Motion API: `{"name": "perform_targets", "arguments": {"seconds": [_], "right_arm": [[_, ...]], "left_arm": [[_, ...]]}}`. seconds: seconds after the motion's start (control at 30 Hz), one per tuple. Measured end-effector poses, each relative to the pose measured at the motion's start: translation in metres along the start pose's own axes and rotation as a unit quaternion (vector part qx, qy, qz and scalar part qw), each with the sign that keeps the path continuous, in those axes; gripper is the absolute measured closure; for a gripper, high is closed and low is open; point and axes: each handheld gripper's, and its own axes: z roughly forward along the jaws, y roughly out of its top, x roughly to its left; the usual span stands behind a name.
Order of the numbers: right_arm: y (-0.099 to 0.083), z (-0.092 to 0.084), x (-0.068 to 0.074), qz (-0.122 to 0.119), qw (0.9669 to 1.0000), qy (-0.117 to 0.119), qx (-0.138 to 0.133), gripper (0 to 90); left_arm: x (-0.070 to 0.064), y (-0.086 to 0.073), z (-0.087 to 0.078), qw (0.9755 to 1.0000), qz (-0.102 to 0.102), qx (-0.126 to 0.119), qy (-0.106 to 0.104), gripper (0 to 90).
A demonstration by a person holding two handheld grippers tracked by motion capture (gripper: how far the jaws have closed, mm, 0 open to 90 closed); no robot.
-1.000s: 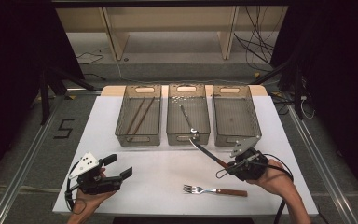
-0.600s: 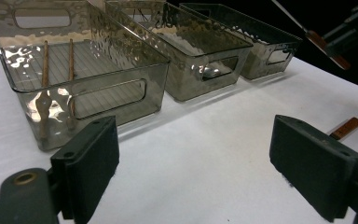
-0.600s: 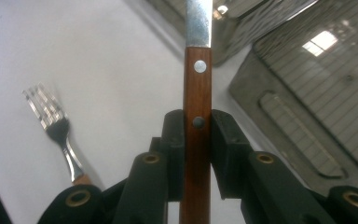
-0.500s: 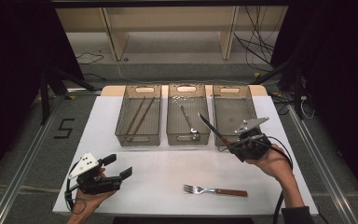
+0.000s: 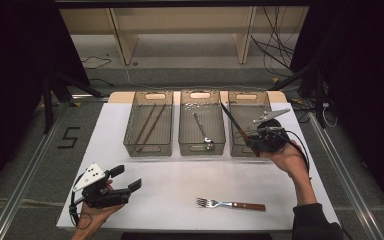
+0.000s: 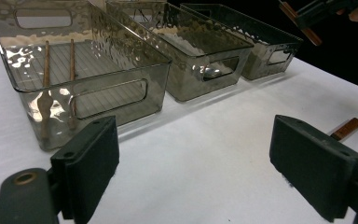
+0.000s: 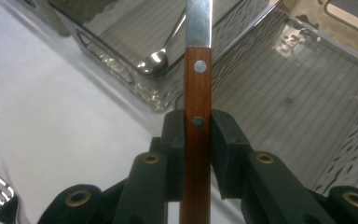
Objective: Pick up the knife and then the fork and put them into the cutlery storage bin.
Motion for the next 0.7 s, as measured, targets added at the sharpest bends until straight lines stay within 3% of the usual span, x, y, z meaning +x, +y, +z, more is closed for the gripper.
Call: {"name": "perform_targets", "arguments": {"seconds": [0.4, 0.7], "right_arm": [[0.014, 0.010, -0.017, 0.036, 0.9993, -0.010, -0.010, 76.7], [0.022, 0.018, -0.029, 0.064, 0.9978, -0.018, 0.000, 76.7]], "left_arm": [[0.000, 0.000, 0.000, 1.0000, 0.000, 0.000, 0.000, 15.2], [0.000, 0.000, 0.000, 1.0000, 0.000, 0.000, 0.000, 15.2]]}}
